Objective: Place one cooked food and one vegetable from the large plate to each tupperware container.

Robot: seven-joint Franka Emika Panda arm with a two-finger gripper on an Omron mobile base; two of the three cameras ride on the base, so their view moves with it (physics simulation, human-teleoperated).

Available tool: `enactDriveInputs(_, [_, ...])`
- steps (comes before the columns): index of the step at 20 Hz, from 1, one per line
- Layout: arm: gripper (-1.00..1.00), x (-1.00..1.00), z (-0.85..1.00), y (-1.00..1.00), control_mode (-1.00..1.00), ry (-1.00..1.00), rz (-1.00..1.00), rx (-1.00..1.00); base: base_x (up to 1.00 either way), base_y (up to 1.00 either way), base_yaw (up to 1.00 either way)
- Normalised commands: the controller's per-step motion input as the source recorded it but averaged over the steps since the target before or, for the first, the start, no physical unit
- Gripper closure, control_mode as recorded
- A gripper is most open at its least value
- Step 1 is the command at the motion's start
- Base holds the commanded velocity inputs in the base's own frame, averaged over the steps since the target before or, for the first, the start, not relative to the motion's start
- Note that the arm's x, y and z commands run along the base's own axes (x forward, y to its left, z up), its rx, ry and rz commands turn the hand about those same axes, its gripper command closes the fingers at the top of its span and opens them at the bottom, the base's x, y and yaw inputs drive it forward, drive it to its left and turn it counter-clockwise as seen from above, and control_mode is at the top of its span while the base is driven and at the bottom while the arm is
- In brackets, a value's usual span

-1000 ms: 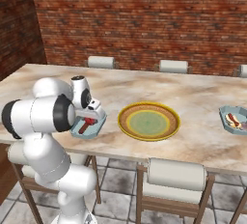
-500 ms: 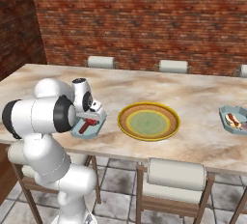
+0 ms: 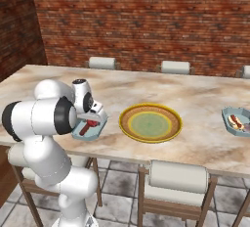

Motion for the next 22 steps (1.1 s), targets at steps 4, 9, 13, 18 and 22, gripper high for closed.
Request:
enactDriveInputs(4, [-1.00, 0.00, 0.00, 0.15, -1.00, 0.00, 0.00, 0.00, 0.00, 0.00, 0.00])
enactDriveInputs(9, [-1.00, 0.00, 0.00, 0.04, -1.00, 0.00, -0.01, 0.00, 0.00, 0.00, 0.00])
enactDriveInputs(13, [-1.00, 0.00, 0.00, 0.00, -1.00, 0.00, -0.02, 0.00, 0.00, 0.00, 0.00])
enactDriveInputs(18, [-1.00, -0.06, 0.22, -0.03, -1.00, 0.00, -0.03, 0.01, 0.00, 0.00, 0.00])
enactDriveInputs(22, [-1.00, -0.24, 0.47, 0.00, -1.00, 0.00, -0.03, 0.00, 0.00, 0.00, 0.00])
